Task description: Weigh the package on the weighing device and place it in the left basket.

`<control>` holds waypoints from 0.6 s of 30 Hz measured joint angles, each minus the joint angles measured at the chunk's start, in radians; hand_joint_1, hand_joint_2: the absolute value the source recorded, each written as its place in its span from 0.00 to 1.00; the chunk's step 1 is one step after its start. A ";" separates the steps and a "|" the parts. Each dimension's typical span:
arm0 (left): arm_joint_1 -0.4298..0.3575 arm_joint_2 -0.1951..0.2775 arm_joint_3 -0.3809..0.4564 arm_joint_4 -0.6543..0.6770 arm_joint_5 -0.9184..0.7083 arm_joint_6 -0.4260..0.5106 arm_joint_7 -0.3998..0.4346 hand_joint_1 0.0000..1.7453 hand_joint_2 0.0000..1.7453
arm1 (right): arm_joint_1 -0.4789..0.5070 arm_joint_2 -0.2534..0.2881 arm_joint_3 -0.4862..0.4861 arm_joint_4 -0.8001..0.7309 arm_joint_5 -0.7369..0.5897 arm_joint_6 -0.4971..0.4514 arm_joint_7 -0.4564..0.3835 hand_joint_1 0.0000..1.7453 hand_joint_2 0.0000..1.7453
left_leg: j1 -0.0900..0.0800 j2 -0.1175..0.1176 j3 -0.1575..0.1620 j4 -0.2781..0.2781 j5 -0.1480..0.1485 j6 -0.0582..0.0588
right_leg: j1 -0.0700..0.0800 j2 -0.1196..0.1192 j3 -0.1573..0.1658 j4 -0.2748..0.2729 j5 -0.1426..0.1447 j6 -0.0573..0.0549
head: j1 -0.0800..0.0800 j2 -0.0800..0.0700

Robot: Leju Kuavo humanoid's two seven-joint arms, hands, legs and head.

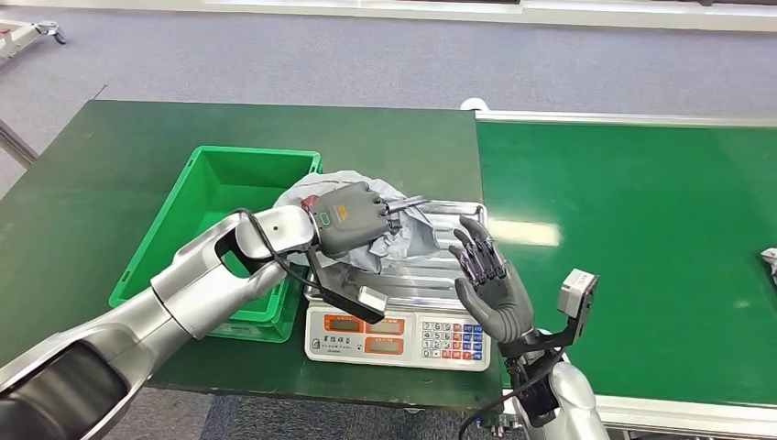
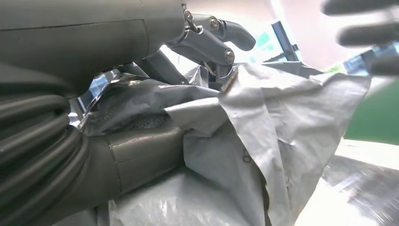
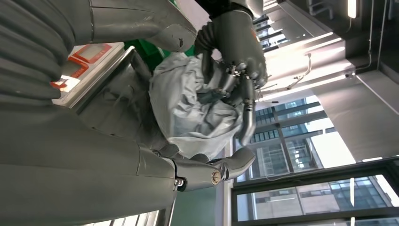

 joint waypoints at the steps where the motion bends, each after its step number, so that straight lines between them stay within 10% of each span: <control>1: 0.000 0.001 0.007 -0.005 -0.002 -0.002 0.000 1.00 1.00 | 0.003 0.000 0.000 -0.004 0.000 0.001 0.000 0.00 1.00 | 0.000 0.000 0.000 0.000 0.000 0.000 | 0.000 0.000 0.000 0.000 0.000 0.000 | 0.000 0.000; 18: 0.008 0.010 0.061 -0.017 -0.039 -0.010 0.019 1.00 1.00 | 0.026 0.001 -0.001 -0.034 0.003 0.007 -0.002 0.00 1.00 | 0.000 0.000 0.000 0.000 0.000 0.000 | 0.000 0.000 0.000 0.000 0.000 0.000 | 0.000 0.000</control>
